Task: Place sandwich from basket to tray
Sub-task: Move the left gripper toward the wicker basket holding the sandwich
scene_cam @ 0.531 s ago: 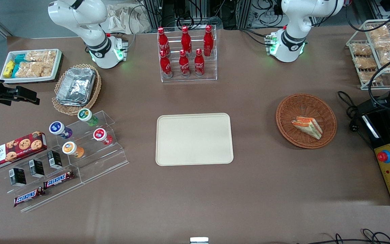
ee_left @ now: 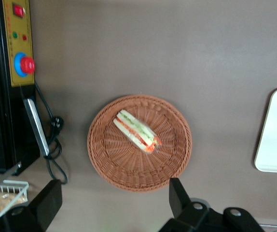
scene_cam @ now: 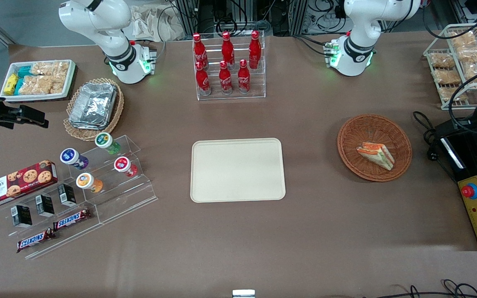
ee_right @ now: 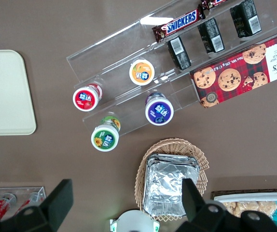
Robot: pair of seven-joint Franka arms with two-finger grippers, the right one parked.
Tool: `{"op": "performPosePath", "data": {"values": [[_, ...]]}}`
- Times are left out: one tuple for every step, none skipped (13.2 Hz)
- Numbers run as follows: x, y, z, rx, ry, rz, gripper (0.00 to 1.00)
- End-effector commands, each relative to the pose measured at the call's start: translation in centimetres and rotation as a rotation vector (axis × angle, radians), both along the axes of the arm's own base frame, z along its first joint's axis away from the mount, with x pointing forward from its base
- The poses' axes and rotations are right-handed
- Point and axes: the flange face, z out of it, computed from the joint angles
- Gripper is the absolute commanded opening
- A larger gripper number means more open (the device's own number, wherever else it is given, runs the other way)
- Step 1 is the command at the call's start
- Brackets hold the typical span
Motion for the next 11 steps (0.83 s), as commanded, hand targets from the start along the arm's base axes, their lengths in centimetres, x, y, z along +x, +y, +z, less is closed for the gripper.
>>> {"op": "performPosePath", "data": {"values": [[-0.6,0.1,-2.4,0.023,0.063,0.227,0.99],[-0.8,0.0,-3.6,0.042,0.088,0.336,0.99],[-1.0,0.0,-4.9,0.068,0.106,0.495,1.00],[-1.1,-0.3,-6.2,0.077,0.125,0.611,1.00],[-1.3,-0.2,-7.8,0.084,0.135,0.677,1.00],[-1.8,-0.4,-9.5,0.099,0.142,0.742,1.00],[-2.1,-0.4,-11.4,0.115,0.140,0.826,0.99],[-2.6,-0.4,-13.6,0.124,0.143,0.870,0.99],[-3.1,-0.2,-15.4,0.127,0.144,0.897,0.99],[-3.8,-0.1,-17.2,0.130,0.143,0.926,0.99],[-4.6,-0.1,-18.0,0.126,0.132,0.957,0.99]]}}
